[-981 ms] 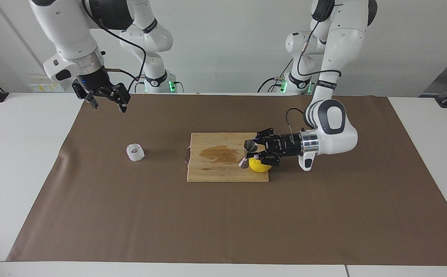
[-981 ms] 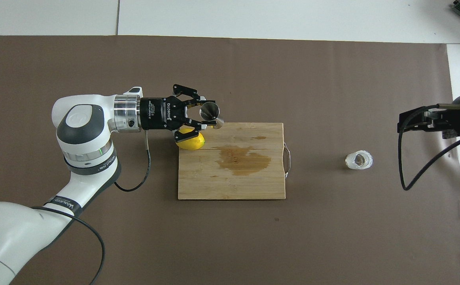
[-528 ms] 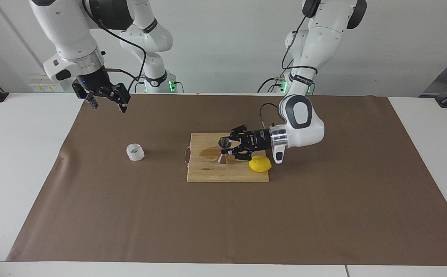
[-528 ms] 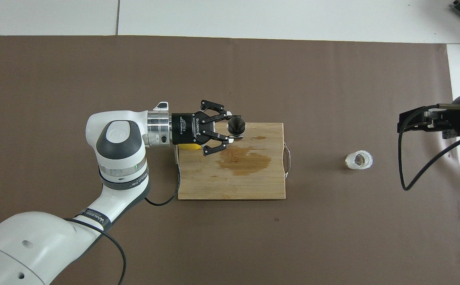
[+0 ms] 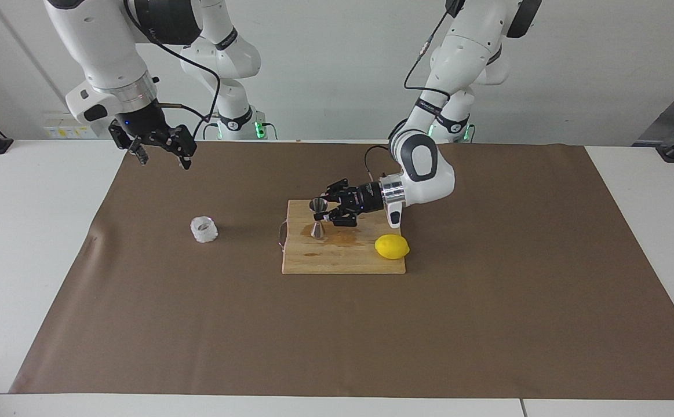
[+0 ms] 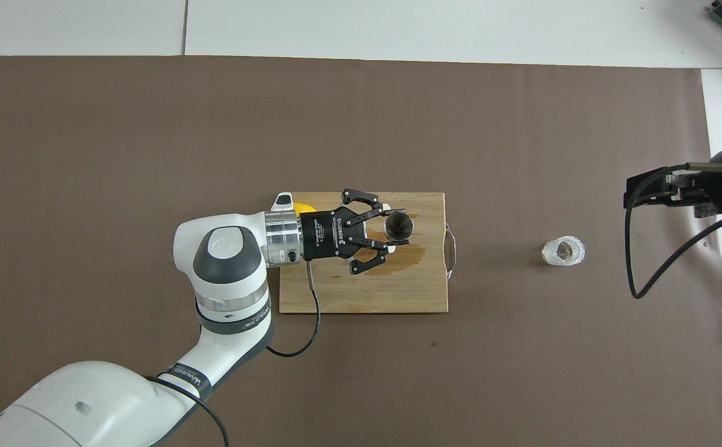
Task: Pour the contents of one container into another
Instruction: 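Lower the metal cup onto the board and open the left gripper, then retract the left gripper while the right gripper moves toward the white cup, then close the right gripper around the small white cup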
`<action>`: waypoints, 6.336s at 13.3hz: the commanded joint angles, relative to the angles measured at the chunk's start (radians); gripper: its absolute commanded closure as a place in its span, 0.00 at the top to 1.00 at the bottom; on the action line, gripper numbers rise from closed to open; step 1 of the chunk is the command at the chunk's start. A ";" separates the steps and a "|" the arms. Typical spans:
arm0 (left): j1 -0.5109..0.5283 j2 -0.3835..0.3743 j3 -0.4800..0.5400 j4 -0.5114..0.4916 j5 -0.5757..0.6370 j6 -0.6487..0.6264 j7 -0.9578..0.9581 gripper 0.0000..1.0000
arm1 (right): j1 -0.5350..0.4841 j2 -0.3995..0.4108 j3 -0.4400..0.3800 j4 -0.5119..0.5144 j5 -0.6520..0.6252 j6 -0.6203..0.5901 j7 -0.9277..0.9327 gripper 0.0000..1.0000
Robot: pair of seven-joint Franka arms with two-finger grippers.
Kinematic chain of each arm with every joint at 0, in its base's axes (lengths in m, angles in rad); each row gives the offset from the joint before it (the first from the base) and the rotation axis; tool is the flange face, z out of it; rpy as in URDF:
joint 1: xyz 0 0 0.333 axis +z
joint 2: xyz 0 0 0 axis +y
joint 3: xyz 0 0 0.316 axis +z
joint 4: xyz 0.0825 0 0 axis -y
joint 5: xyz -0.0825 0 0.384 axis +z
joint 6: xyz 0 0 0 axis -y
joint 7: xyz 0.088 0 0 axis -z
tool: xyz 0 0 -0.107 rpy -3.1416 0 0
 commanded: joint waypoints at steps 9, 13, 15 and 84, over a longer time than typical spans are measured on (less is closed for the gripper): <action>-0.050 -0.040 0.020 -0.056 -0.112 0.092 0.035 0.00 | -0.014 -0.003 0.006 0.009 0.019 -0.018 -0.021 1.00; -0.054 -0.037 0.020 -0.056 -0.118 0.106 0.035 0.00 | -0.014 -0.003 0.006 0.009 0.021 -0.018 -0.021 1.00; -0.056 -0.037 0.020 -0.056 -0.118 0.112 0.035 0.00 | -0.014 -0.003 0.006 0.009 0.021 -0.018 -0.021 1.00; 0.303 -0.351 0.249 0.356 1.971 -0.483 0.570 1.00 | -0.284 0.138 0.003 -0.617 0.753 0.525 -2.445 1.00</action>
